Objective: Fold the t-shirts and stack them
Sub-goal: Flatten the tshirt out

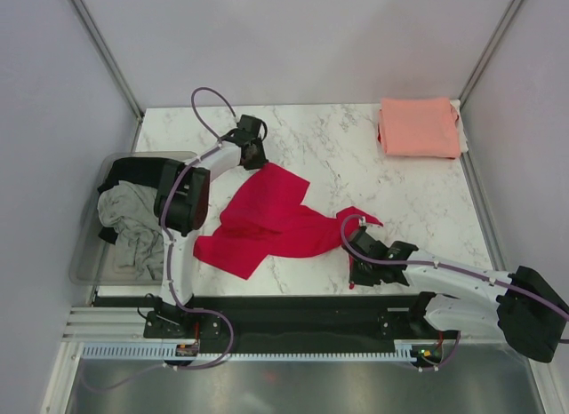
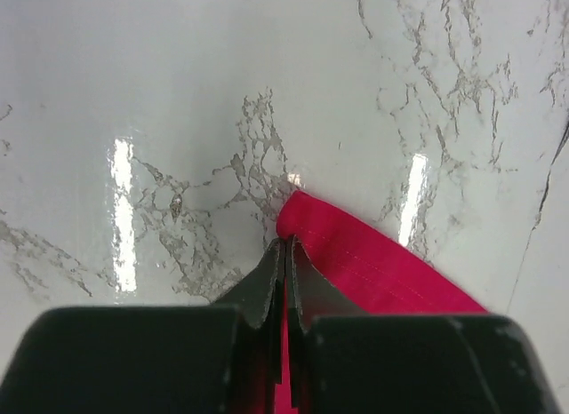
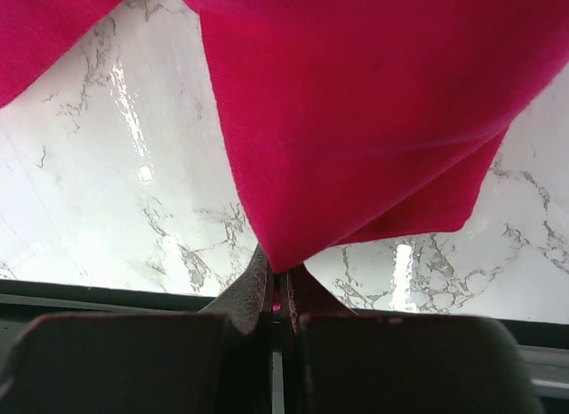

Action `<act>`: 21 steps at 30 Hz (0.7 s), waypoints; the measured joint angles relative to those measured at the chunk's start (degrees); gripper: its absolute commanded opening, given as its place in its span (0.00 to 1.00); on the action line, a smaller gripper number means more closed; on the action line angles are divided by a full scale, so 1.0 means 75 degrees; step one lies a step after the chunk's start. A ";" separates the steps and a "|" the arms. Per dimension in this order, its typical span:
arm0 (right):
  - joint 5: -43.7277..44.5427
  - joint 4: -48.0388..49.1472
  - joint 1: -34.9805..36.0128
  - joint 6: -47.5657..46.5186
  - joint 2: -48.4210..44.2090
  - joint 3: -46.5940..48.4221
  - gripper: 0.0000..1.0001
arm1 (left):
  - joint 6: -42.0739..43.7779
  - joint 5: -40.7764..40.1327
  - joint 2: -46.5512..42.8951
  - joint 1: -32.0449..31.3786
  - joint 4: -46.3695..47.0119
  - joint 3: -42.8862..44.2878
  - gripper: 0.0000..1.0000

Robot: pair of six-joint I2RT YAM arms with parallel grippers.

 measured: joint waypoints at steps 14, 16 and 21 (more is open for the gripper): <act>0.0717 -0.0662 -0.1352 -0.1046 0.0708 0.1256 0.00 | 0.0000 0.0134 -0.3727 -0.0009 -0.1655 0.0606 0.02; 0.0761 -0.0647 -0.1982 -0.1320 0.0799 0.1437 0.00 | 0.0000 0.0009 -0.4739 -0.0009 -0.1804 0.1177 0.02; 0.0612 -0.0460 -0.3348 -0.1833 0.1177 0.1550 0.00 | 0.0038 -0.0443 -0.7085 0.0023 -0.2084 0.2177 0.02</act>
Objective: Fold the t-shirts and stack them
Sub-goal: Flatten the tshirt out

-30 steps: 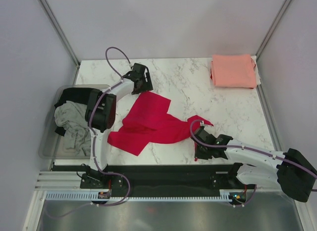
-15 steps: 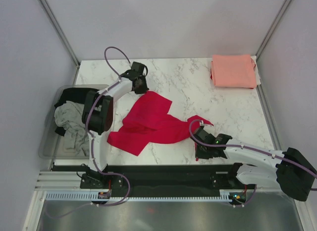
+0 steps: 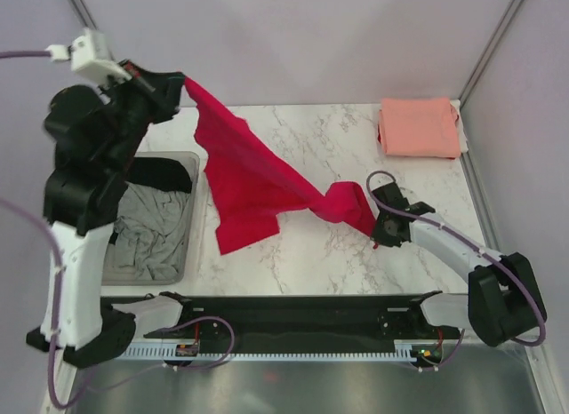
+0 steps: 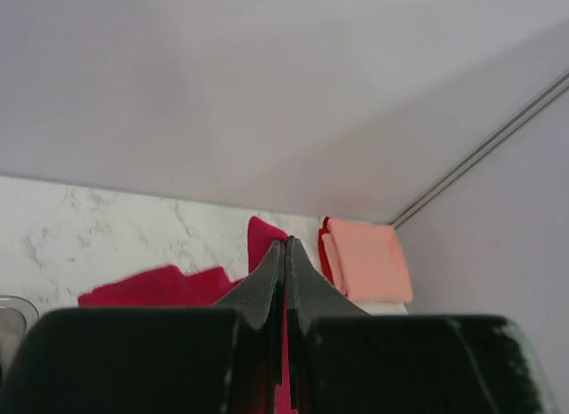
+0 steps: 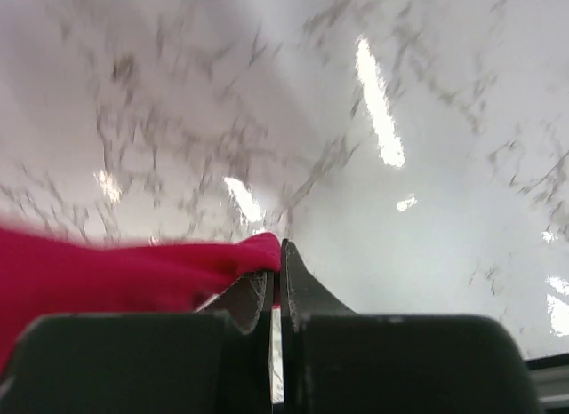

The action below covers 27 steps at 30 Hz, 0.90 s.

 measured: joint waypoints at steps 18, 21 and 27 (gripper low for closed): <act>-0.0819 0.0527 -0.2906 -0.1241 0.1323 0.5482 0.00 | 0.0463 -0.0731 -0.4124 0.0026 -0.0589 -0.3217 0.02; -0.1209 0.0510 -0.3008 -0.1434 0.1378 0.6301 0.00 | 0.0478 -0.0772 -0.4144 0.0026 -0.0434 -0.3214 0.02; -0.2127 0.0382 -0.3022 -0.2072 0.0702 0.7813 0.00 | 0.0478 -0.0766 -0.3867 0.0029 -0.0458 -0.2626 0.02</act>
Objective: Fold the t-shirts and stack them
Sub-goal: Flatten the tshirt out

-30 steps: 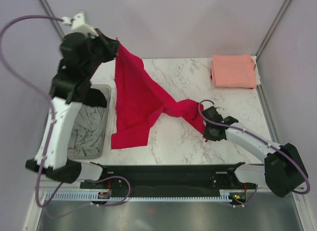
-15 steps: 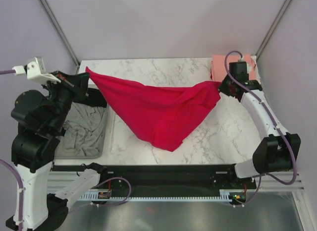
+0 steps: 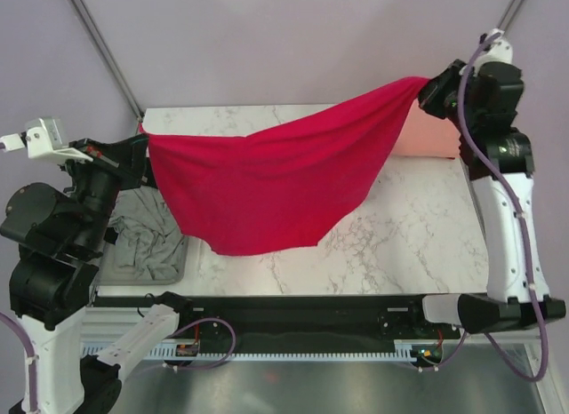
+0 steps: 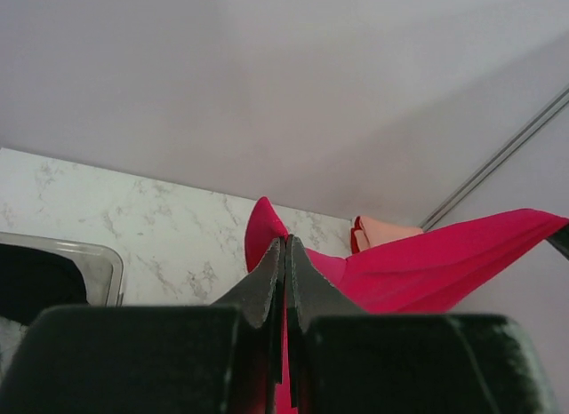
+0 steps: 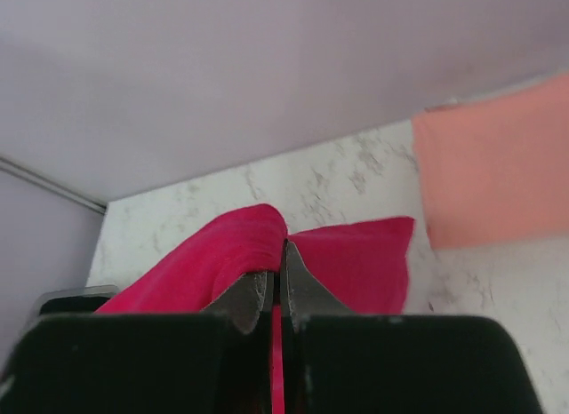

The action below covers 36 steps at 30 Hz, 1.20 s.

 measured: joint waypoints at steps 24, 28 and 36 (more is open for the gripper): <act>0.1670 0.0134 0.0172 -0.1786 -0.5802 0.2611 0.00 | -0.0003 0.2649 -0.0420 0.0006 0.1472 0.3456 0.02; 0.1906 -0.0079 0.0187 -0.1839 -0.5225 0.2410 0.00 | 0.0117 0.2812 0.0428 0.0006 0.1734 0.3949 0.02; 0.2308 0.0472 0.0187 -0.1848 -0.4170 -0.0449 0.00 | 0.0507 0.2786 0.2547 0.0006 0.2235 0.3086 0.02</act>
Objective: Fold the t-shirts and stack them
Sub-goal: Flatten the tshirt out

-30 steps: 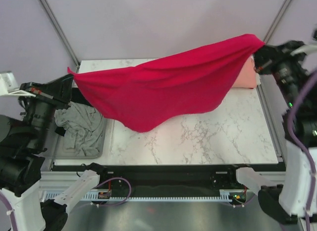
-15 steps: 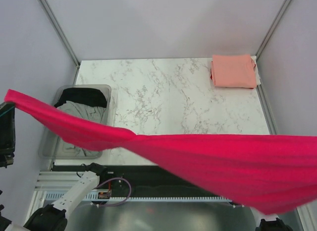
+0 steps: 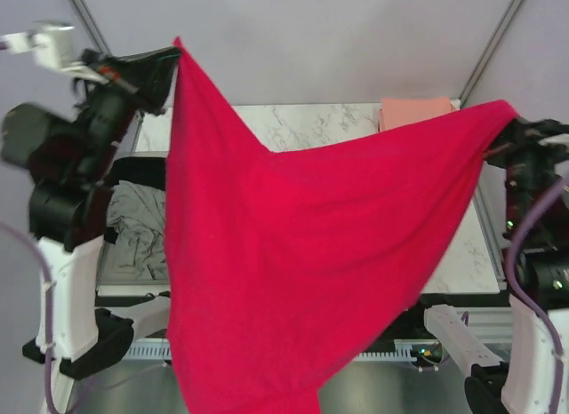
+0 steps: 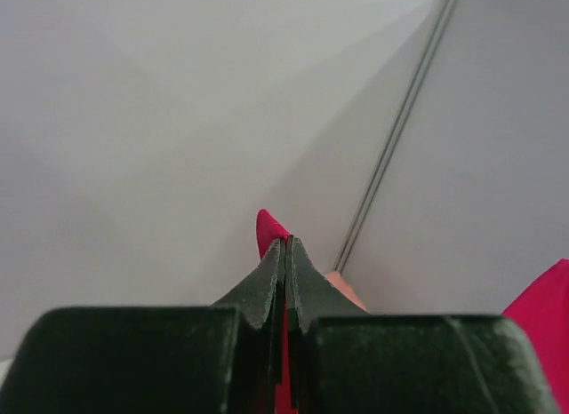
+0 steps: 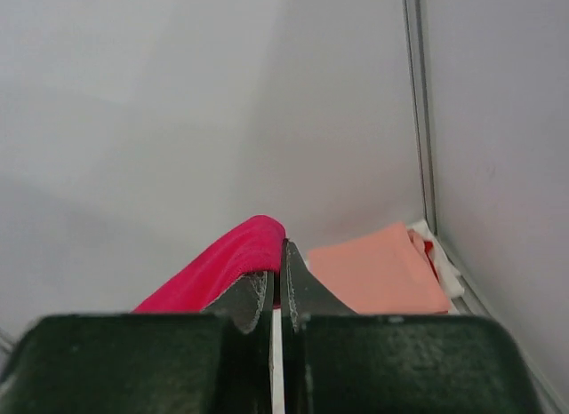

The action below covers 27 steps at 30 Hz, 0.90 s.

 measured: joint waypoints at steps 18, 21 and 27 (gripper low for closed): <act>0.0542 0.0769 0.0000 0.0210 0.6473 -0.1000 0.98 | -0.0571 0.1207 0.8859 0.2148 -0.0702 0.1985 1.00; 0.0539 0.0501 -0.0003 0.0423 0.6009 -0.1352 0.98 | -0.0627 0.1195 0.8437 0.2046 -0.0906 0.1227 1.00; 0.0055 0.0522 0.0029 0.0938 0.4249 -0.2871 0.98 | -0.0673 0.0784 0.5412 0.1233 -0.0667 -0.1906 0.99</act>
